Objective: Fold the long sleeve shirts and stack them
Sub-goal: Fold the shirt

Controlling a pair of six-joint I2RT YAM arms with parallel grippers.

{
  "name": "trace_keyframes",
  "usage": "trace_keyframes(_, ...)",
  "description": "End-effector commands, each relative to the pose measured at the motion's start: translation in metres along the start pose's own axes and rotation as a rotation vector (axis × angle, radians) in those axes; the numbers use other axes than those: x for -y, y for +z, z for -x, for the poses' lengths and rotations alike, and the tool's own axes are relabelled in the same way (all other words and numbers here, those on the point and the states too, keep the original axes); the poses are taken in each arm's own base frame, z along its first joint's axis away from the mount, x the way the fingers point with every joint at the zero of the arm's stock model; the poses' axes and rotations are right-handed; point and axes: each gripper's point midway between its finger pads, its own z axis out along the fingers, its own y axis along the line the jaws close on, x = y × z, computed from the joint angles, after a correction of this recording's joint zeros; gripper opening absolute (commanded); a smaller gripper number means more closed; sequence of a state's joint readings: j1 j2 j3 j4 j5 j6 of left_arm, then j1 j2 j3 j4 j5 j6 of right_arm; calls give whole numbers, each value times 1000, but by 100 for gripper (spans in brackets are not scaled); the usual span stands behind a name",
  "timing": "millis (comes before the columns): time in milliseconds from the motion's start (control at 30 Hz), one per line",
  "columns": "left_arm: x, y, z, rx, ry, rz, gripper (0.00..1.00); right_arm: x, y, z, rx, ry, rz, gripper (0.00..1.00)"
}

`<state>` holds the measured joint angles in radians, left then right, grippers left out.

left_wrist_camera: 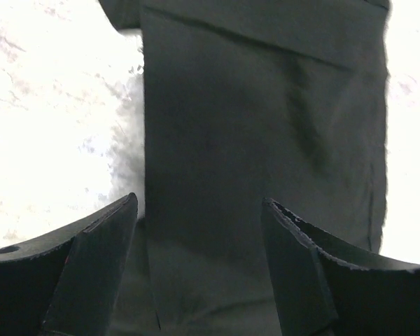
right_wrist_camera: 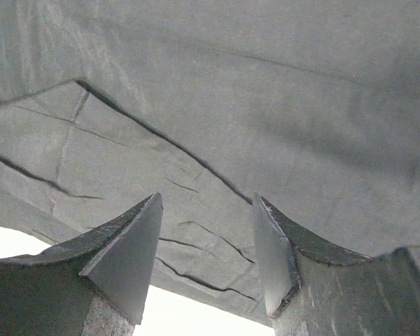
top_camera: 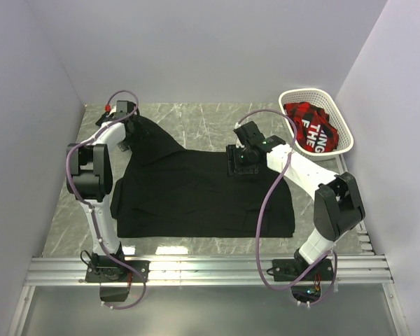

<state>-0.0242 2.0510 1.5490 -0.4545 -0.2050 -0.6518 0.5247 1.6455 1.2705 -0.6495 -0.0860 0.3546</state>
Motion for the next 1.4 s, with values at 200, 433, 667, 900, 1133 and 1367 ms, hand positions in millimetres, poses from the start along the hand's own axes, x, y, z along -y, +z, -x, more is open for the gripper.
trace_keyframes(200, -18, 22, 22, 38, -62, 31, 70, 0, 0, 11, 32, 38, 48, 61)
trace_keyframes(433, -7, 35, 24, 49, -34, -29, 53, 6, 2, 16, 34, 53, 39, 61)
trace_keyframes(667, 20, 32, 45, 123, 15, -151, 14, 9, 5, 11, 13, 61, 39, 61)
trace_keyframes(900, 73, -2, 81, 280, 80, -372, 2, 8, -5, 16, 26, 71, 32, 60)
trace_keyframes(1133, 123, -7, 88, 376, 237, -482, 9, 14, -3, 17, 32, 80, 1, 60)
trace_keyframes(1367, 137, 10, 87, 383, 277, -501, 17, 14, -7, 30, 72, 100, -17, 60)
